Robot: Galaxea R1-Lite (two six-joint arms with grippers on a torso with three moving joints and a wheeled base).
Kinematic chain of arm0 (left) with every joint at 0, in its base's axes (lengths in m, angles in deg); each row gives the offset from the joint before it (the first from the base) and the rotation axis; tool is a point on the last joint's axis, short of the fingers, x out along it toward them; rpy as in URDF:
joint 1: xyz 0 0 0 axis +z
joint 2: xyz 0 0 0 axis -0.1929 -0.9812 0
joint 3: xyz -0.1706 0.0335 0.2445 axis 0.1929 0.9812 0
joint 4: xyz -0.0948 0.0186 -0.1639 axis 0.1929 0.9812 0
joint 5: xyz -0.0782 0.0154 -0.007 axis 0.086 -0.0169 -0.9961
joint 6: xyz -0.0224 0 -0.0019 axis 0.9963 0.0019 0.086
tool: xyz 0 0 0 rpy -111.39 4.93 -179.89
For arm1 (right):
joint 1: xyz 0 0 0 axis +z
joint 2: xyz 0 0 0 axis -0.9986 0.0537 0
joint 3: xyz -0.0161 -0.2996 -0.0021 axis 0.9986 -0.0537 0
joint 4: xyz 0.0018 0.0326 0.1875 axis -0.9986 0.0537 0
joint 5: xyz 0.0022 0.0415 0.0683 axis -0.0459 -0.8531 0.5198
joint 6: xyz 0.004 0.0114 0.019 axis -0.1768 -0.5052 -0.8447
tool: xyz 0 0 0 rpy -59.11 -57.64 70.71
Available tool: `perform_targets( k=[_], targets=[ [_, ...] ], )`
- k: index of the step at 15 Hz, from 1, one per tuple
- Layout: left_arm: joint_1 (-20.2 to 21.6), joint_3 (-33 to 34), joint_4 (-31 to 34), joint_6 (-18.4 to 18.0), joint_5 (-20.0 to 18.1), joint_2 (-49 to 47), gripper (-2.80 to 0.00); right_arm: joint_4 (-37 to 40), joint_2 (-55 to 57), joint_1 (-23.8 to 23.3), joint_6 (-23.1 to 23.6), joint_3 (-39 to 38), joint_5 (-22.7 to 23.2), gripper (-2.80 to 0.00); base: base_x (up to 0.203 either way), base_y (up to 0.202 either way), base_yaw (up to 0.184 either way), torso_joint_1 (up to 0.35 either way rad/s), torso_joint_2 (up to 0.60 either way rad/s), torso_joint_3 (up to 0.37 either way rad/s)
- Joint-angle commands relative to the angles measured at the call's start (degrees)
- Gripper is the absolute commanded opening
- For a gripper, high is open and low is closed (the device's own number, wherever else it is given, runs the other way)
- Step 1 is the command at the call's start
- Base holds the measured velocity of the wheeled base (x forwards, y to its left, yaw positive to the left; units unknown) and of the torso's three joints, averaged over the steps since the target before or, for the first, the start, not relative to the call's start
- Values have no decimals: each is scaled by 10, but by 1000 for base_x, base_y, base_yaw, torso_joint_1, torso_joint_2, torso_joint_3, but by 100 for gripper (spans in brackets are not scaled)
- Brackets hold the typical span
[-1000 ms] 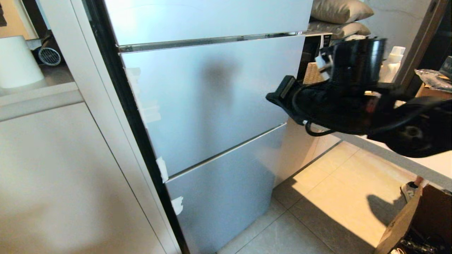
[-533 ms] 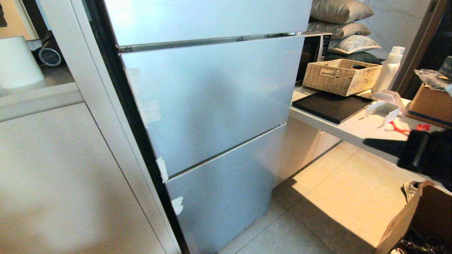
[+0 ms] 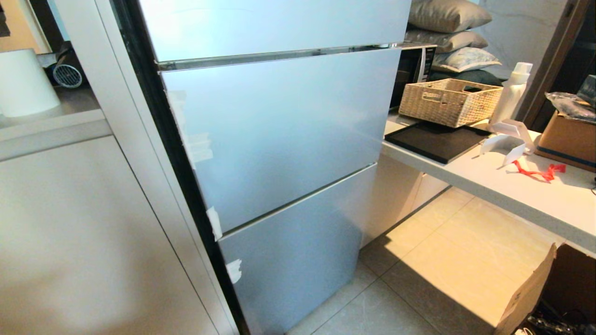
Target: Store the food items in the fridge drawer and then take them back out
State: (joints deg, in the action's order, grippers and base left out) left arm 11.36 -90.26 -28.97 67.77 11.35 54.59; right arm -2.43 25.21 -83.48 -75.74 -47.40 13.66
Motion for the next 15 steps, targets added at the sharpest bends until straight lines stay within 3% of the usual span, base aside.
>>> perform_targets(
  k=[1,6,8,15],
  targets=[
    [0,0,0,0,0,0,-280,6,-139,-18,37,-64,-3,-280,0,0,0,0,0,0],
    [0,0,0,0,0,0,-280,72,-249,-32,65,-78,-57,-280,0,0,0,0,0,0],
    [0,0,0,0,0,0,-280,73,-248,-33,9,-77,-64,-280,0,0,0,0,0,0],
    [0,0,0,0,0,0,-280,73,-248,-33,4,-78,-67,-280,0,0,0,0,0,0]
  ],
)
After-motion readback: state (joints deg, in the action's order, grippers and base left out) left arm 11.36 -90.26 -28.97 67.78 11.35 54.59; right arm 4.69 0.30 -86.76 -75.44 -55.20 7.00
